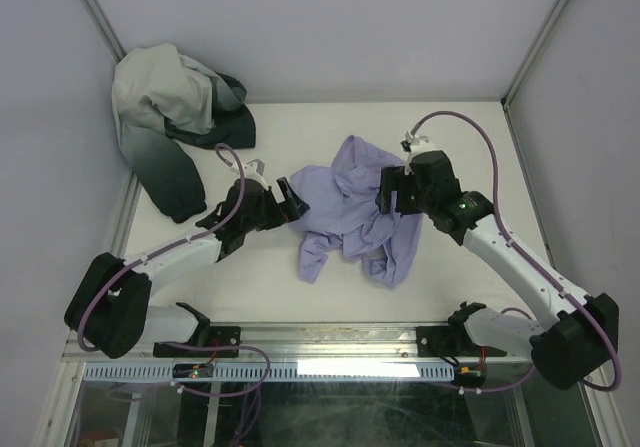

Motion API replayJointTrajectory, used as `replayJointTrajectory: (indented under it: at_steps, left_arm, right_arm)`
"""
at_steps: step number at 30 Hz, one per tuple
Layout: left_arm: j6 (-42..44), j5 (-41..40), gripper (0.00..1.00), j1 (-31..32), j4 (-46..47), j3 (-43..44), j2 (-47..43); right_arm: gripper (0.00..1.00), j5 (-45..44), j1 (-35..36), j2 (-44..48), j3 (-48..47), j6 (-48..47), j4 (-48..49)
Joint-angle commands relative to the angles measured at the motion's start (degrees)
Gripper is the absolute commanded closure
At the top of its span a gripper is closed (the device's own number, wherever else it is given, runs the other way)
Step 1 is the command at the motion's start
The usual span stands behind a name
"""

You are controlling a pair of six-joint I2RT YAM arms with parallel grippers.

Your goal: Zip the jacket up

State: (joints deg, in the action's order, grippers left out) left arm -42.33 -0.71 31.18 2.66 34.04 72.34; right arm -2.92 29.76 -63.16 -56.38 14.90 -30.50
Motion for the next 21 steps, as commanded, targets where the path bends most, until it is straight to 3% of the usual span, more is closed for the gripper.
replayJointTrajectory:
  at_steps: [1, 4, 7, 11, 13, 16, 17, 20, 21]
  left_arm:
    - [1.1, 2.9, 0.01, 0.4, 8.3, 5.0, 4.1]
    - [0.9, 3.1, 0.01, 0.4, 10.1, 6.2, 8.0]
    - [0.4, 4.1, 0.02, 0.5, 11.5, 8.2, 13.8]
    - [-0.3, 5.8, 0.12, 0.5, 13.9, 10.8, 20.3]
    - [0.1, 7.2, 0.29, 0.5, 15.2, 12.3, 23.2]
    - [2.0, 6.7, 0.70, 0.3, 14.1, 15.2, 24.6]
    - [2.9, 5.6, 0.79, 0.1, 13.1, 16.0, 23.7]
    - [6.6, 1.1, 0.99, -1.0, 9.7, 18.0, 17.7]
    - [8.5, -1.0, 1.00, -1.2, 7.6, 19.0, 15.0]
  right_arm:
    - [0.20, -9.0, -0.3, -2.8, 4.9, 2.7, 4.6]
    - [0.22, -12.5, -0.4, -3.9, 7.6, 4.4, 8.1]
    - [0.25, -8.5, -0.4, -5.5, 8.1, 4.3, 11.7]
    - [0.39, -8.2, -0.5, -8.4, 7.6, 3.8, 14.0]
    - [0.53, -9.0, -0.7, -9.7, 6.9, 3.1, 14.5]
    - [0.90, -12.8, -1.0, -10.8, 4.7, 1.5, 14.2]
    - [0.99, -14.0, -1.3, -10.8, 3.6, 0.8, 13.9]
    - [1.00, -17.2, -3.7, -9.9, -1.2, -1.8, 11.9]
    - [1.00, -18.1, -4.7, -9.5, -3.3, -2.8, 11.1]
